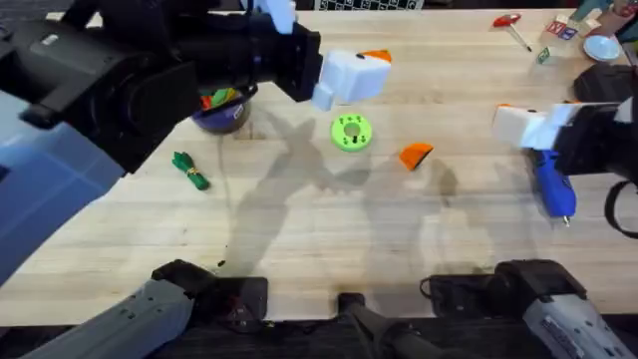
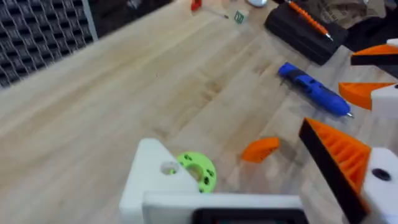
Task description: Pick up the gripper from the table and insert it into the empty holder that is missing its gripper. Then pick up a screw, insert it into the mounting hole, and use the screwdriver to tighten it. Finally, clean up the table by picking up the vegetable and placing it into the bucket.
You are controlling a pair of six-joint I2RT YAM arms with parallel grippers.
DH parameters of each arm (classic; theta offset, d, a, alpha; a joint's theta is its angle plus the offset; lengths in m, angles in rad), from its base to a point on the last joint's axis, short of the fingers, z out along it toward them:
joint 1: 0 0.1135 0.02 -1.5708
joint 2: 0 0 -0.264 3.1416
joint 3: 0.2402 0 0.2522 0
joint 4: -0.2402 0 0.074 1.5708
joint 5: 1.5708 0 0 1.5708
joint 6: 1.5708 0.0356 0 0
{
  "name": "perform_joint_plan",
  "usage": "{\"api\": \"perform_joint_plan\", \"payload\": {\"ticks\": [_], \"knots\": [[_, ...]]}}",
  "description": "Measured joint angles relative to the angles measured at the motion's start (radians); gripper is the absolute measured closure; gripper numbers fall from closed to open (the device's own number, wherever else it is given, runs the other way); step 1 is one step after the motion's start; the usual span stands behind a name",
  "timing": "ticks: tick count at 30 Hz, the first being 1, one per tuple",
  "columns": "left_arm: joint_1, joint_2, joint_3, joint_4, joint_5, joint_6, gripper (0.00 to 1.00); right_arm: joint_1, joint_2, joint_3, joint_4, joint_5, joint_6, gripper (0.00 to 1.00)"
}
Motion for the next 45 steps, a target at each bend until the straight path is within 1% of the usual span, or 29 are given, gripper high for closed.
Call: {"api": "perform_joint_plan", "payload": {"ticks": [3,5,9,12,15,19,21,23,26,34,37,40,44,45], "knots": [[-0.009,0.0,-0.005,0.078,-0.005,0.06,0.014,0.0,0.0,0.0,0.0,0.0,0.0,0.109],[-0.015,-0.002,-0.021,0.146,-0.007,0.088,0.013,0.0,0.0,0.0,0.0,0.0,0.0,0.109],[-0.034,-0.037,-0.115,0.266,-0.011,0.116,0.015,0.0,0.0,0.0,0.0,0.0,0.0,0.109],[-0.062,-0.099,-0.24,0.388,-0.012,0.127,0.015,0.0,0.0,0.0,0.0,0.0,0.0,0.11],[-0.102,-0.193,-0.398,0.54,-0.023,0.134,0.015,0.0,0.0,0.0,0.0,0.0,0.0,0.11],[-0.16,-0.314,-0.591,0.715,-0.082,0.134,0.015,0.0,0.0,0.0,0.0,0.0,0.0,0.11],[-0.182,-0.367,-0.668,0.759,-0.117,0.13,0.014,0.0,0.0,0.0,0.0,0.0,0.0,0.111],[-0.194,-0.419,-0.727,0.77,-0.144,0.127,0.013,0.0,0.0,0.0,0.0,0.0,0.0,0.11],[-0.197,-0.502,-0.784,0.763,-0.173,0.123,0.014,0.0,0.0,0.0,0.0,0.0,0.0,0.11],[-0.197,-0.752,-0.85,0.633,-0.232,0.09,0.014,0.0,0.0,0.0,0.0,0.0,0.0,0.109],[-0.197,-0.829,-0.888,0.616,-0.244,0.085,0.014,0.0,0.0,0.0,0.0,0.0,0.0,0.109],[-0.197,-0.931,-0.949,0.603,-0.25,0.081,0.015,0.0,0.0,0.0,0.0,0.0,0.0,0.11],[-0.197,-1.058,-0.979,0.483,-0.25,0.078,0.015,0.0,0.0,0.0,0.0,0.0,0.0,0.11],[-0.197,-1.081,-0.979,0.47,-0.25,0.078,0.016,0.0,0.0,0.0,0.0,0.0,0.0,0.11]]}}
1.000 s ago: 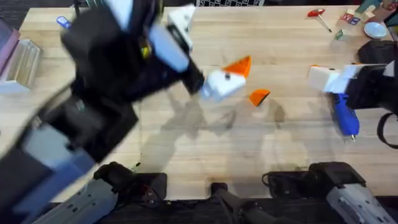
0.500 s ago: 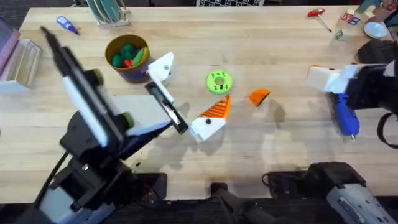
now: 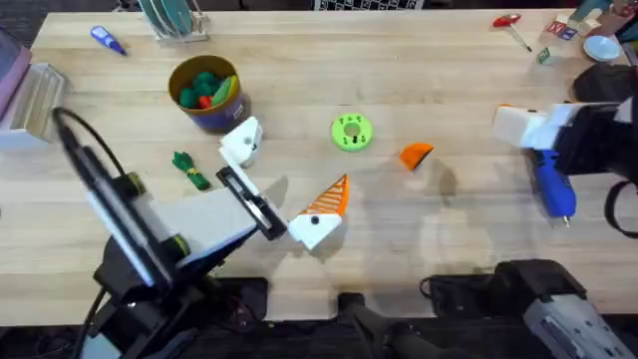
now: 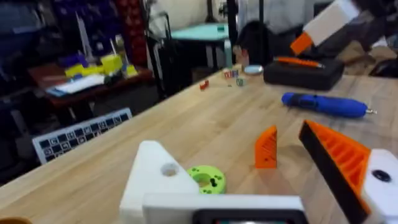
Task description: Pick up the gripper from the table and insert it into the empty holder that is missing its gripper. Then pick up a screw, insert it into the mounting hole, and use the screwdriver to tighten it. Finally, clean up the table by picking up the vegetable and placing it into the bucket.
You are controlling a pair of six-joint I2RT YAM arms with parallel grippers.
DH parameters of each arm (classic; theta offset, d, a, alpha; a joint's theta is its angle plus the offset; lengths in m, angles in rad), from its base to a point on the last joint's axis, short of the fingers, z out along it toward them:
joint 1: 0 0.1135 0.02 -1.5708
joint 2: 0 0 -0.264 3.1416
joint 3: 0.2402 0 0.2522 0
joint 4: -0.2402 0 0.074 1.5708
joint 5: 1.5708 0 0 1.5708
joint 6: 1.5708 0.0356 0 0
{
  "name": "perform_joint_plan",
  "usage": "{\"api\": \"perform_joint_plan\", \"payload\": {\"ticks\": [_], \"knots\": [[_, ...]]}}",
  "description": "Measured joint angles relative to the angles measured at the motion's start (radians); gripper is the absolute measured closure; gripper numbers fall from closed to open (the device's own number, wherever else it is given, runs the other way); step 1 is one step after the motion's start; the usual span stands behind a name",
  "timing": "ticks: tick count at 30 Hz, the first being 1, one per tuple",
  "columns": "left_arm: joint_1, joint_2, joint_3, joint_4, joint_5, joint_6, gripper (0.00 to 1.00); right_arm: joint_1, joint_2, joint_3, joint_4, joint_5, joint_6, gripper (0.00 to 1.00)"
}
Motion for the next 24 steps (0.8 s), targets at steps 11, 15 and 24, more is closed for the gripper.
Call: {"api": "perform_joint_plan", "payload": {"ticks": [11,15,24], "knots": [[0.0,-0.022,0.0,-0.182,0.027,0.0,0.015,0.0,0.0,0.0,0.0,0.0,0.0,0.11],[0.0,-0.019,0.001,-0.197,0.065,-0.011,0.015,0.0,0.0,0.0,0.0,0.0,0.0,0.109],[0.0,-0.019,0.001,-0.195,0.09,-0.025,0.015,0.0,0.0,0.0,0.0,0.0,0.0,0.11]]}}
